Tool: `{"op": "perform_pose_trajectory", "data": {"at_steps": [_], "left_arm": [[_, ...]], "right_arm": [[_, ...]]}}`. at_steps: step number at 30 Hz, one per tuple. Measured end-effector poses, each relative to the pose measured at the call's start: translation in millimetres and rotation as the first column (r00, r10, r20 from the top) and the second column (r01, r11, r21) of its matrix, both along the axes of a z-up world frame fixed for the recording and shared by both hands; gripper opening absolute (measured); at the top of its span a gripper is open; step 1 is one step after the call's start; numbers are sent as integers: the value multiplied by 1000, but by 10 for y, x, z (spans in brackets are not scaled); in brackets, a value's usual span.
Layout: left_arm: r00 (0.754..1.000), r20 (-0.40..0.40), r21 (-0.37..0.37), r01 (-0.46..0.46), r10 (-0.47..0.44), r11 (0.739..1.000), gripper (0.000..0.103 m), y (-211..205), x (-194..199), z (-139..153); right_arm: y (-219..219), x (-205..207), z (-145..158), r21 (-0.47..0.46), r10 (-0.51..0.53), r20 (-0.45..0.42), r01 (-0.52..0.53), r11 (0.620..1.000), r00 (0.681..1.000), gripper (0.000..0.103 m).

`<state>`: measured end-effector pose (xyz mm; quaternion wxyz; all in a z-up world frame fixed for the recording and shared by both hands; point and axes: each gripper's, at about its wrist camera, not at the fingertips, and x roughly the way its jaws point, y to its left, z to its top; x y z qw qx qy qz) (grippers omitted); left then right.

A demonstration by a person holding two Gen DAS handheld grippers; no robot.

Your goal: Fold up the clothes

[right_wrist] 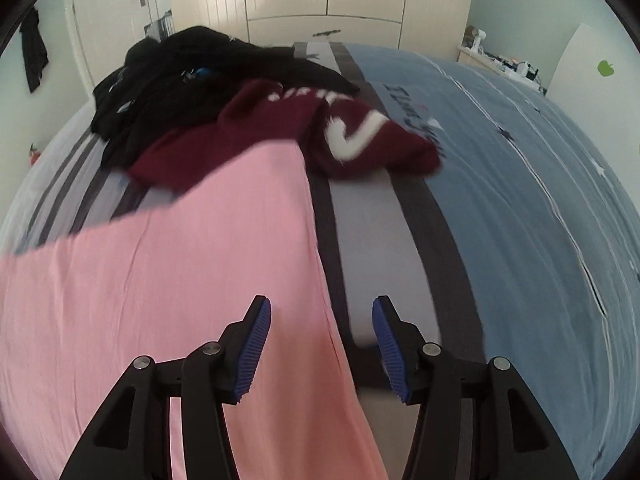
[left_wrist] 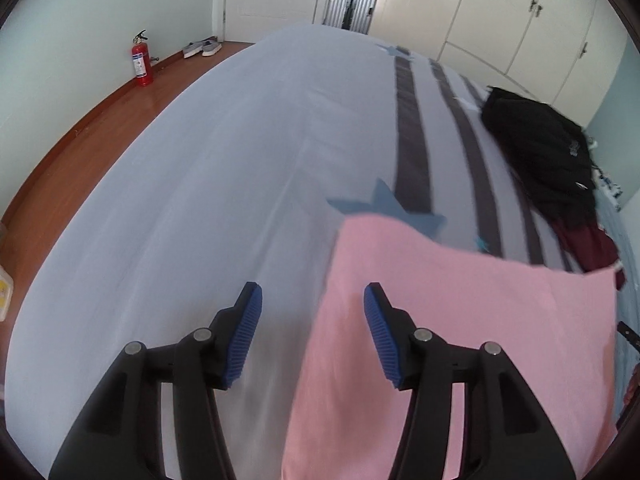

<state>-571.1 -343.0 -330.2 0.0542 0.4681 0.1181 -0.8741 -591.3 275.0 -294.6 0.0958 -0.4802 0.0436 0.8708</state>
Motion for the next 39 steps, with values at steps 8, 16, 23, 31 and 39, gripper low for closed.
{"op": "perform_pose_trajectory", "data": {"at_steps": [8, 16, 23, 31, 39], "left_arm": [[995, 17, 1, 101, -101, 995, 52, 182, -527, -219], [983, 13, -51, 186, -186, 981, 28, 367, -640, -270], [968, 36, -107, 251, -248, 962, 8, 583, -726, -262], [977, 13, -125, 214, -214, 969, 7, 542, -580, -154], [971, -96, -136, 204, -218, 970, 7, 515, -446, 342]], "right_arm": [[-38, -390, -228, 38, -9, 34, 7, 999, 999, 57], [143, -496, -388, 41, -50, 59, 48, 998, 997, 62], [152, -551, -367, 4, -23, 35, 23, 1000, 999, 46], [30, -670, -240, -14, 32, 46, -31, 999, 998, 3], [-59, -414, 294, 48, 55, -62, -52, 998, 997, 2]]}}
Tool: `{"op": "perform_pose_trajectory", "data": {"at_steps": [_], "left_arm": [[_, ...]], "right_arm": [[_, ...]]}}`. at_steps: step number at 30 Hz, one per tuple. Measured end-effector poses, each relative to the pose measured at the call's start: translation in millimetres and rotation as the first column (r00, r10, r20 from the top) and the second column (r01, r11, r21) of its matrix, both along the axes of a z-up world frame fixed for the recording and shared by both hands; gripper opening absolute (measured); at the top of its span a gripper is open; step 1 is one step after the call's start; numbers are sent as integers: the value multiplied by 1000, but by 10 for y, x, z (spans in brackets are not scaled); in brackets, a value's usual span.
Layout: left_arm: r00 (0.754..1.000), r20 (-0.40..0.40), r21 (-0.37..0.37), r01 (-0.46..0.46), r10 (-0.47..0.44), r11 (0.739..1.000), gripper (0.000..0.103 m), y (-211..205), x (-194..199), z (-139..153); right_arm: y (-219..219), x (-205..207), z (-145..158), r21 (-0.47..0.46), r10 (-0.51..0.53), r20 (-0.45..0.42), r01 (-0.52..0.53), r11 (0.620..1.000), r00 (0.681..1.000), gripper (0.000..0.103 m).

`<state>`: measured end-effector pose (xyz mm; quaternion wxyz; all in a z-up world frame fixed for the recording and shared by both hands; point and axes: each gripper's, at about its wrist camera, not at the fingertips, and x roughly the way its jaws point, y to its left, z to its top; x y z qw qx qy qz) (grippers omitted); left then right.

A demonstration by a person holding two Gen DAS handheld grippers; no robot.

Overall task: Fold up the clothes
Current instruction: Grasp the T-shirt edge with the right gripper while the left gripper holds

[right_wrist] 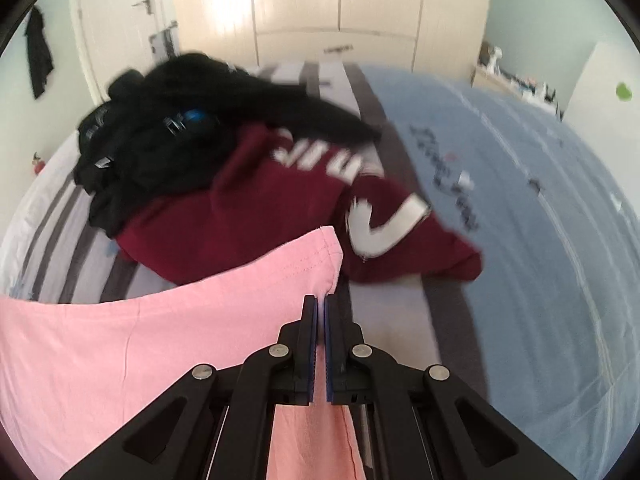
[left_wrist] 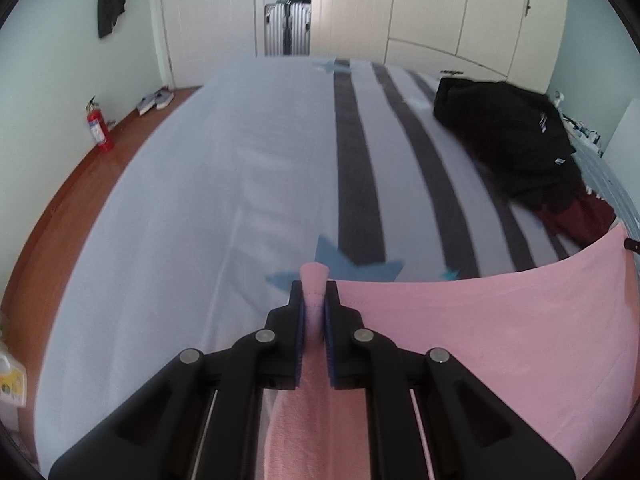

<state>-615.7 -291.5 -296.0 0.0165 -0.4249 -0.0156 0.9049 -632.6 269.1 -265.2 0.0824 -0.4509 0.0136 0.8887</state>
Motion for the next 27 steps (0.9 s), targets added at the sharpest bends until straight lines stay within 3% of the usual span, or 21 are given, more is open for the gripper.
{"op": "perform_pose_trajectory", "data": {"at_steps": [10, 19, 22, 24, 26, 27], "left_arm": [[997, -69, -22, -28, 27, 999, 7, 116, -622, 302], [993, -75, -38, -93, 90, 995, 7, 153, -1027, 291], [994, -62, -87, -99, 94, 991, 7, 227, -1055, 173], [992, -46, -121, -124, 119, 985, 16, 259, -1046, 60], [989, -15, -136, -149, 148, 979, 27, 256, -1029, -34], [987, -11, -135, -158, 158, 978, 30, 246, -1010, -49]], "right_arm": [[144, -477, 206, 61, -41, -33, 43, 997, 999, 2], [100, -919, 311, 136, -21, -37, 26, 990, 999, 2], [81, -974, 212, 151, -30, -14, 32, 988, 999, 3], [33, -997, 23, 175, -27, 46, 19, 984, 999, 5], [-33, -973, -153, 200, -21, 94, 2, 980, 995, 15], [-60, -941, -200, 200, -14, 104, -7, 980, 994, 27]]}}
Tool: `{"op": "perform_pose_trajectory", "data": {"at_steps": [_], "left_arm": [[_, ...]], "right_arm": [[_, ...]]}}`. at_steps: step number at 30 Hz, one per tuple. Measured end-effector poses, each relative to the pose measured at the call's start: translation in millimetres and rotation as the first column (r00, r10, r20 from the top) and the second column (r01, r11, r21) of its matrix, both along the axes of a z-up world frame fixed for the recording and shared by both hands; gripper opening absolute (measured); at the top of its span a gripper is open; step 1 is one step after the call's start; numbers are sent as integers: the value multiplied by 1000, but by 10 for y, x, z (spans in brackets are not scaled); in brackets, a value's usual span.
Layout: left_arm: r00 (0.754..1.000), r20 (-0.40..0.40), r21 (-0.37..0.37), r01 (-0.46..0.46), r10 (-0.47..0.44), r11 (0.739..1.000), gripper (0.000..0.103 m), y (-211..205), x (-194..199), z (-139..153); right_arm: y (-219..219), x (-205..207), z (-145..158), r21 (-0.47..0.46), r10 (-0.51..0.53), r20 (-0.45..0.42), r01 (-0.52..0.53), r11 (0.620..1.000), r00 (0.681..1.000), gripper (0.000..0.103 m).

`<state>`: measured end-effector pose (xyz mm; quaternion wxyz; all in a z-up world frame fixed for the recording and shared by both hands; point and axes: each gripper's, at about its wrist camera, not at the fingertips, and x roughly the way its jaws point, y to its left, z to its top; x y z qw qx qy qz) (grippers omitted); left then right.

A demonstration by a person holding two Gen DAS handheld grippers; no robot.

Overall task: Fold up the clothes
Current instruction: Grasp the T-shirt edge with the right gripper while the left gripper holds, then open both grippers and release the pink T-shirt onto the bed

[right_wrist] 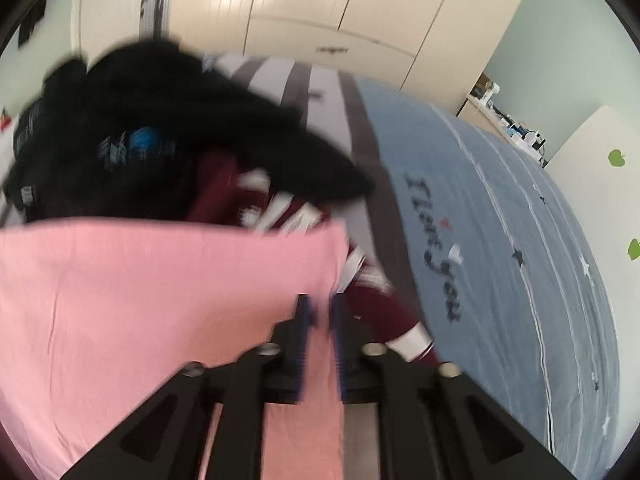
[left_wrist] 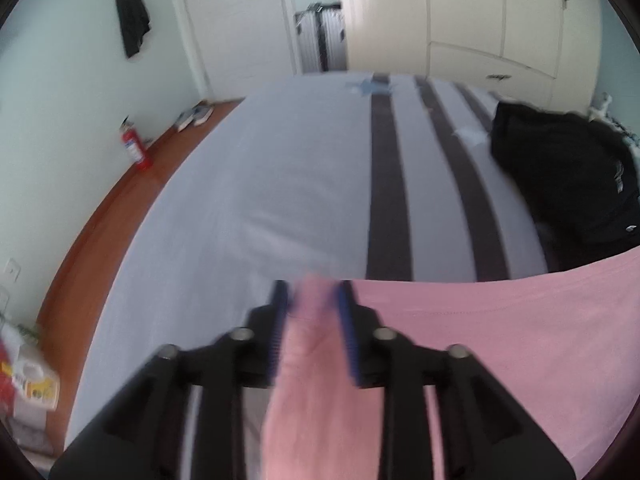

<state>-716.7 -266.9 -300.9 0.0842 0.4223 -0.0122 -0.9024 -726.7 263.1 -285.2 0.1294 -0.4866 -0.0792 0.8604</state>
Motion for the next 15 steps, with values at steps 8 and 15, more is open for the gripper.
{"op": "perform_pose_trajectory", "data": {"at_steps": [8, 15], "left_arm": [[998, -54, 95, 25, -20, 995, 45, -323, 657, 261], [995, 85, 94, 42, -49, 995, 45, -875, 2295, 172]], "right_arm": [[24, 666, 368, -38, 65, -129, -70, 997, 990, 36], [-300, 2072, 425, -175, 229, -70, -238, 955, 971, 36]]}}
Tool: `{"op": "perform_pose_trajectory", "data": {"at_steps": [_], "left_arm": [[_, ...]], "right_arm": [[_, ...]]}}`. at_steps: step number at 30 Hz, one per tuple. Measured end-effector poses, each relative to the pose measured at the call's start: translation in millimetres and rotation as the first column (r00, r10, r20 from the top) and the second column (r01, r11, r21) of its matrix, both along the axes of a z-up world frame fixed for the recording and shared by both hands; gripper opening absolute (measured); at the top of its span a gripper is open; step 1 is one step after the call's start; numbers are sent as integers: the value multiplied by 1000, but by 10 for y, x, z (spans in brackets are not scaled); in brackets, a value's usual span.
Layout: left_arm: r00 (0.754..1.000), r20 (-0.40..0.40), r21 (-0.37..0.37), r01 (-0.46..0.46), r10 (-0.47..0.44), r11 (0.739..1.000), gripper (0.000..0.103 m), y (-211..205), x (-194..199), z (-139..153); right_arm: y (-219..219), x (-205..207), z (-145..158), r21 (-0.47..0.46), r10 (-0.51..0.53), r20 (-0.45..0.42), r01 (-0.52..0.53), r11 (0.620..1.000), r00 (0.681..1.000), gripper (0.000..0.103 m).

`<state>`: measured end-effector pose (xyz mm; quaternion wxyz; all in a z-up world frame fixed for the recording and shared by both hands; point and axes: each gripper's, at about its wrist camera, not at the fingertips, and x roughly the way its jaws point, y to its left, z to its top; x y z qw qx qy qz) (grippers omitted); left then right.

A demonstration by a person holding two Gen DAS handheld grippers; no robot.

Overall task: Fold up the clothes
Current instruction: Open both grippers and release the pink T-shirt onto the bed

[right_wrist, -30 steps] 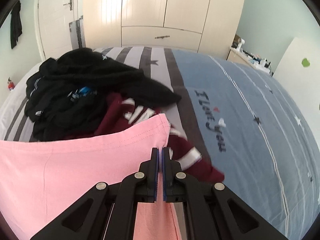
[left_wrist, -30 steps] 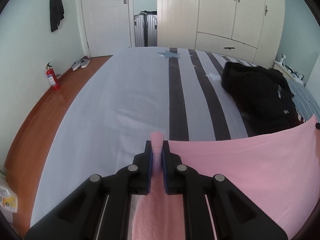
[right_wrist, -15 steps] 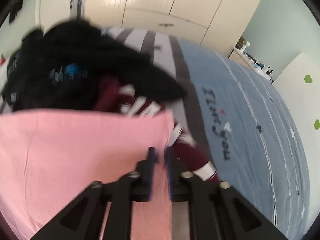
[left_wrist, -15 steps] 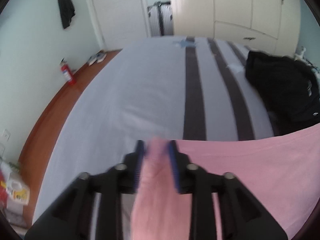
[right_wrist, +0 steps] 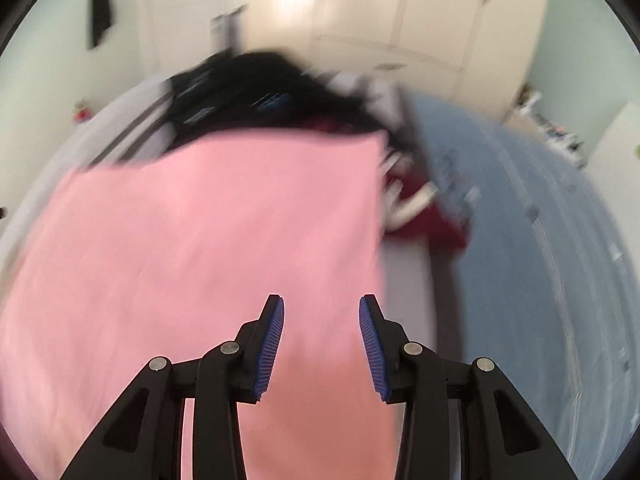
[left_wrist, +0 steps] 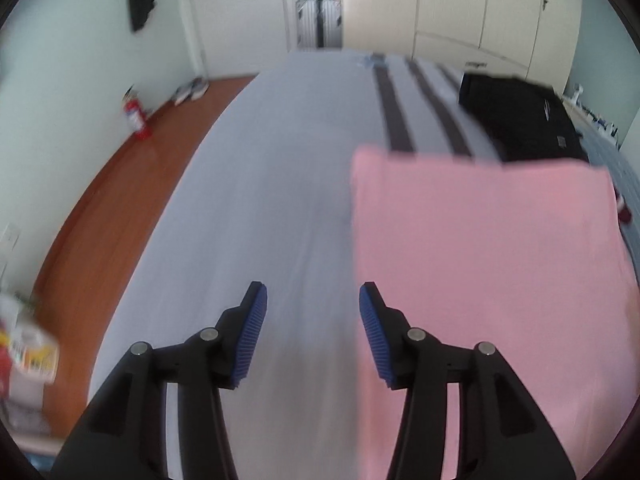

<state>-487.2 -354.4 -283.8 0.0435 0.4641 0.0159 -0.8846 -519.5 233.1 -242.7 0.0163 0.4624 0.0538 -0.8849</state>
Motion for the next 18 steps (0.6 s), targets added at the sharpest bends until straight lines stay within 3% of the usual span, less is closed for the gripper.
{"op": "perform_pose_trajectory", "data": {"at_steps": [4, 7, 13, 17, 18], "left_arm": [[993, 65, 44, -102, 99, 994, 46, -451, 1033, -57], [988, 80, 103, -140, 133, 985, 46, -627, 1540, -105], [989, 106, 150, -115, 100, 982, 46, -554, 1774, -417], [988, 132, 106, -92, 77, 990, 45, -517, 1722, -663], [988, 134, 110, -96, 81, 989, 36, -536, 1724, -700]], "right_arm": [[-328, 890, -66, -61, 46, 23, -45, 997, 999, 36], [-524, 1332, -221, -137, 22, 91, -10, 991, 996, 36], [-698, 1898, -524, -171, -70, 179, 101, 980, 981, 36], [-734, 2048, -567, -172, -100, 189, 134, 976, 977, 36], [-752, 2069, -567, -170, -101, 188, 134, 976, 977, 36]]}}
